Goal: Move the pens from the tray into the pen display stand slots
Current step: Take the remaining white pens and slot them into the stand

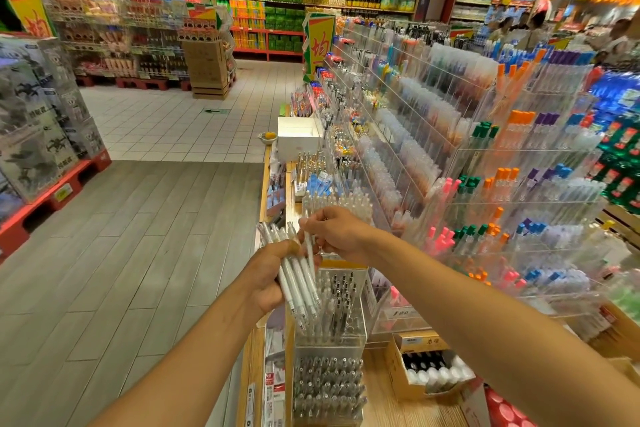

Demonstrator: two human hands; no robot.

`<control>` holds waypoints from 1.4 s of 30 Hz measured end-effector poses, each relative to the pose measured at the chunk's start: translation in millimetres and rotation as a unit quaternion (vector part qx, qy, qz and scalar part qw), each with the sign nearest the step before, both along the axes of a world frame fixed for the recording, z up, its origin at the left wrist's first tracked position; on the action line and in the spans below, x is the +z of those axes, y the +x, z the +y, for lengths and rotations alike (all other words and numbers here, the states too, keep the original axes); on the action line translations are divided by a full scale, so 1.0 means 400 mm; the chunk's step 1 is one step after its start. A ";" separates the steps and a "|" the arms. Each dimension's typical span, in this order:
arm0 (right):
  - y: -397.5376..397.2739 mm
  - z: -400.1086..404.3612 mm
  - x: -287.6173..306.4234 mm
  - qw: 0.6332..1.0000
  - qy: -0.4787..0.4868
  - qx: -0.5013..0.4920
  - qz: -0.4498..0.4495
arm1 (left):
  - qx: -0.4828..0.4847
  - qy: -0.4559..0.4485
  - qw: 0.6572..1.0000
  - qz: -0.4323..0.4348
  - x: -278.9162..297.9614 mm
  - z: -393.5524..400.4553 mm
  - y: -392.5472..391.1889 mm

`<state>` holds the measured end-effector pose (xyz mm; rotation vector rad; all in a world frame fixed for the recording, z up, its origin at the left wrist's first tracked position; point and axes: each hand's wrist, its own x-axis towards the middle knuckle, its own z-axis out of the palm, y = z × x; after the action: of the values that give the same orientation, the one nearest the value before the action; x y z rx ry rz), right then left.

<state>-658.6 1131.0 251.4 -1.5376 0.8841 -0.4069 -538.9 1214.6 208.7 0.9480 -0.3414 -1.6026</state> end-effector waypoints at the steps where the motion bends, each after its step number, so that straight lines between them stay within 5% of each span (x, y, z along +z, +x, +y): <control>1: -0.001 0.000 0.002 1.000 -0.011 -0.014 -0.004 | 0.007 0.007 1.000 -0.003 -0.003 -0.001 -0.002; 9: -0.033 -0.049 0.048 0.973 -0.181 -0.139 -0.040 | 0.076 0.117 0.989 -0.044 -0.020 0.000 0.007; 15: -0.043 -0.097 0.060 0.935 -0.331 -0.113 0.055 | 0.075 0.124 0.988 -0.043 -0.024 0.001 0.013; 19: -0.044 -0.108 0.035 0.922 -0.356 -0.084 0.130 | 0.076 0.124 0.988 -0.041 -0.021 0.000 0.016; 31: -0.039 -0.108 0.040 0.905 -0.390 -0.075 0.152 | 0.069 0.132 0.987 -0.054 -0.014 -0.011 0.017; 42: -0.012 -0.132 0.008 0.811 -0.494 -0.009 0.313 | 0.053 0.132 0.989 -0.049 -0.013 -0.022 0.026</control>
<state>-663.4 1078.3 254.8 -2.7341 1.2886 -0.3941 -528.4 1205.8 203.3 1.2306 -0.1436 -1.5297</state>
